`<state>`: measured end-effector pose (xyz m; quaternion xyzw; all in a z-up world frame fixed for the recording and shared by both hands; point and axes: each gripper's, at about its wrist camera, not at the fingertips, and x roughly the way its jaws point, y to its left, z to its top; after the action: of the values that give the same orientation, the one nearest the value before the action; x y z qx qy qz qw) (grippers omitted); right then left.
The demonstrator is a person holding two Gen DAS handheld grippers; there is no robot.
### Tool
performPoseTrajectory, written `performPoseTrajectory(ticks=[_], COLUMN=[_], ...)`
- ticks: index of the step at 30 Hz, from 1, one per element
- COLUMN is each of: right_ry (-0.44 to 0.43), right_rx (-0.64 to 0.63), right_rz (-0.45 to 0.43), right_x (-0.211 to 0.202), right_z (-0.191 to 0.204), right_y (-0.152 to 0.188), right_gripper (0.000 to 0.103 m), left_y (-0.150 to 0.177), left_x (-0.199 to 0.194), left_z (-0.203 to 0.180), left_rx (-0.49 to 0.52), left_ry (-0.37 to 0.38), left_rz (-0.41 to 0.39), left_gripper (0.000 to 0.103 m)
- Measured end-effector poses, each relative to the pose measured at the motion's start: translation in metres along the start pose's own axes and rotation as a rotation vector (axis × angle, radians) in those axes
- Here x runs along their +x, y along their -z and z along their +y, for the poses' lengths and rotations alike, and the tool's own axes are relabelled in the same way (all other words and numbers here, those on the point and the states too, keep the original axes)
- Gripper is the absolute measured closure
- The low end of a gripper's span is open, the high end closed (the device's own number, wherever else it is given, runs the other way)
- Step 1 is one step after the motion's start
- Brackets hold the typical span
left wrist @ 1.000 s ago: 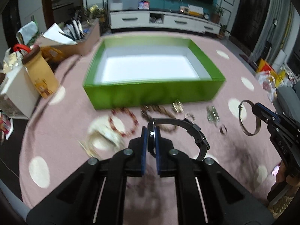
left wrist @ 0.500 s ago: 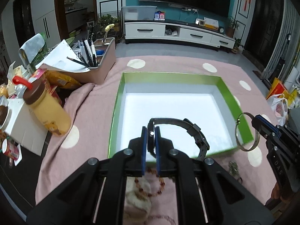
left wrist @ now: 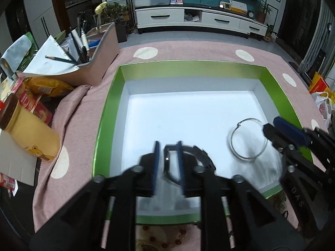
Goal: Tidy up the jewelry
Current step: 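Carry the watch and bangle into the green box and open both grippers, then withdraw both grippers from the box toward the remaining jewelry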
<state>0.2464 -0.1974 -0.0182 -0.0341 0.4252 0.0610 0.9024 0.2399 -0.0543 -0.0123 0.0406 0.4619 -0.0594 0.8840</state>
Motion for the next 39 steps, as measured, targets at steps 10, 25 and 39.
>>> performPoseTrajectory(ticks=[10, 25, 39], right_ry=[-0.012, 0.010, -0.062], right_rx=[0.114, 0.234, 0.226], right_rz=[-0.136, -0.133, -0.091], right_x=[-0.055, -0.124, -0.158], right_z=[-0.040, -0.076, -0.051], right_y=[0.000, 0.060, 0.109], right_gripper=[0.048, 0.040, 0.040], left_y=[0.003, 0.070, 0.154], left_x=[-0.035, -0.096, -0.098], left_z=[0.022, 0.080, 0.105], left_rx=[-0.039, -0.164, -0.257], left_ry=[-0.005, -0.019, -0.018], left_rz=[-0.091, -0.123, -0.045], left_gripper=[0.026, 0.018, 0.018])
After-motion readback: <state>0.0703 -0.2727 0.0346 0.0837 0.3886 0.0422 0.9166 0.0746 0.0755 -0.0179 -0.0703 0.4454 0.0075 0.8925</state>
